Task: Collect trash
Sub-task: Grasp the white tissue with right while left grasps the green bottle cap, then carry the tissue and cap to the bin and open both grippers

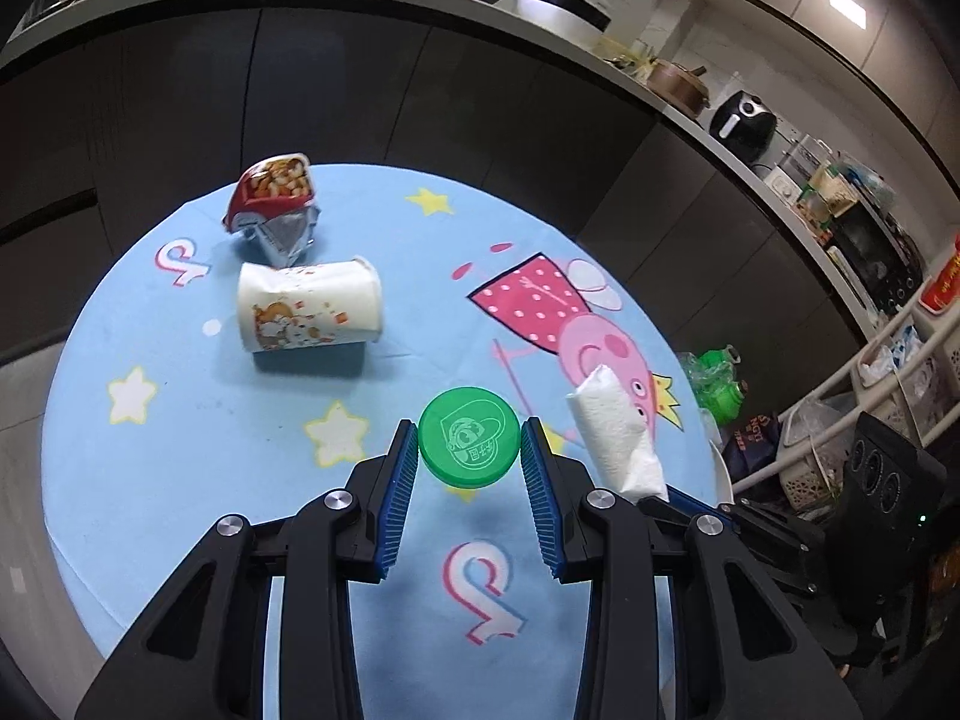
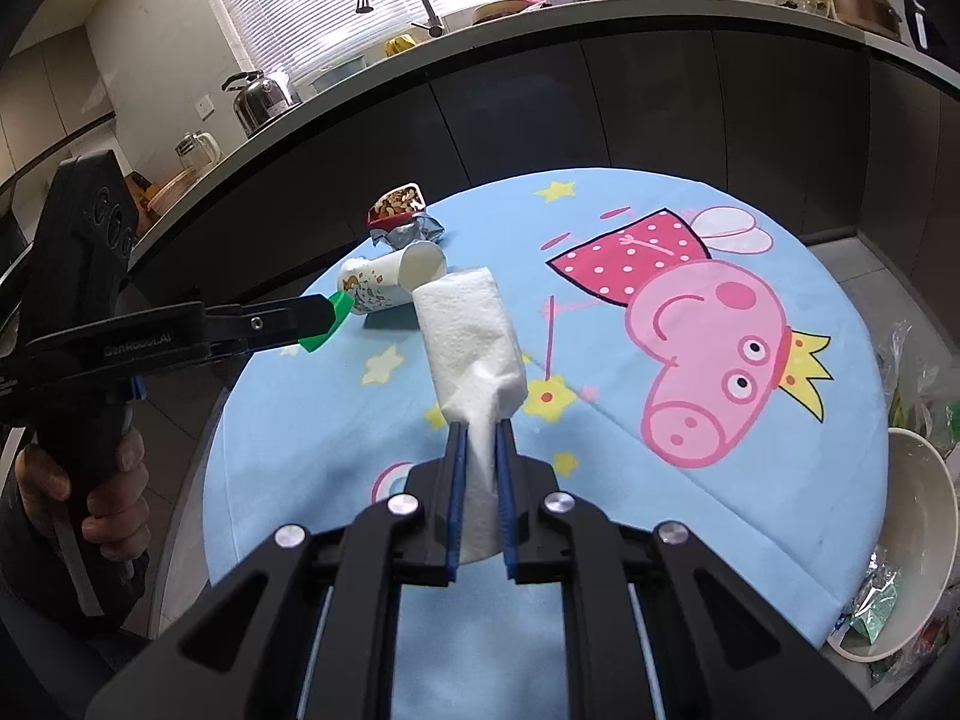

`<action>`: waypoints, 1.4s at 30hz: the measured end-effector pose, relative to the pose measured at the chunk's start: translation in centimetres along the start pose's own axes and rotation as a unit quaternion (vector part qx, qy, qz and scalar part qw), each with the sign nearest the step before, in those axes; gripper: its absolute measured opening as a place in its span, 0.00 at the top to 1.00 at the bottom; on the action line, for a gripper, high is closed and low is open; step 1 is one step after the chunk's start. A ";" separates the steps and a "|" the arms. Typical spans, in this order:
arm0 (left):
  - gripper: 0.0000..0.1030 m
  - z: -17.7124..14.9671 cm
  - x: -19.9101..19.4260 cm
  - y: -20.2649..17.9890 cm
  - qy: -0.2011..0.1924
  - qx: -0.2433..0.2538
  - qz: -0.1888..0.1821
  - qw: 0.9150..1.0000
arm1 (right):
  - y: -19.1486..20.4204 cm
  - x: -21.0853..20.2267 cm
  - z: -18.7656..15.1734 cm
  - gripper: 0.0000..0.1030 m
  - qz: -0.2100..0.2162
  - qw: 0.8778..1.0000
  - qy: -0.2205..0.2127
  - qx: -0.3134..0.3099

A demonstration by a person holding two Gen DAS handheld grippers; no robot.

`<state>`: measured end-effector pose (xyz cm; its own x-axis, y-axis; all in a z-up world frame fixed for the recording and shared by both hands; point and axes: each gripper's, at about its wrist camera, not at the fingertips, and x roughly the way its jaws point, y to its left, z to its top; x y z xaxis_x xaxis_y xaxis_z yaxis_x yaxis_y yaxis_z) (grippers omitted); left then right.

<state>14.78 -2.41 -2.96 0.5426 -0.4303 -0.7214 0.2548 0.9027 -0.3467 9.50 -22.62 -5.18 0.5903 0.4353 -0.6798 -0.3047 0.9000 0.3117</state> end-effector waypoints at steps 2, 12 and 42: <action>0.67 0.2 -0.3 -1.6 -0.004 0.019 -0.006 1.000 | -0.4 -0.8 0.0 0.89 -0.006 1.000 -0.009 0.004; 0.67 0.4 -0.2 -8.5 -0.007 0.105 -0.025 0.994 | -4.3 -4.9 -0.5 0.89 -0.043 0.997 -0.054 0.042; 0.67 -0.8 7.5 -24.7 0.045 0.232 -0.120 0.964 | -15.4 -14.5 -8.0 0.87 -0.158 0.965 -0.124 0.171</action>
<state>11.89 -27.89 -0.32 0.3577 -0.6069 -0.7097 0.7067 0.6728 -0.2191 -0.33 -42.99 -5.41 0.7868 0.0917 -0.6103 0.1590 0.9254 0.3441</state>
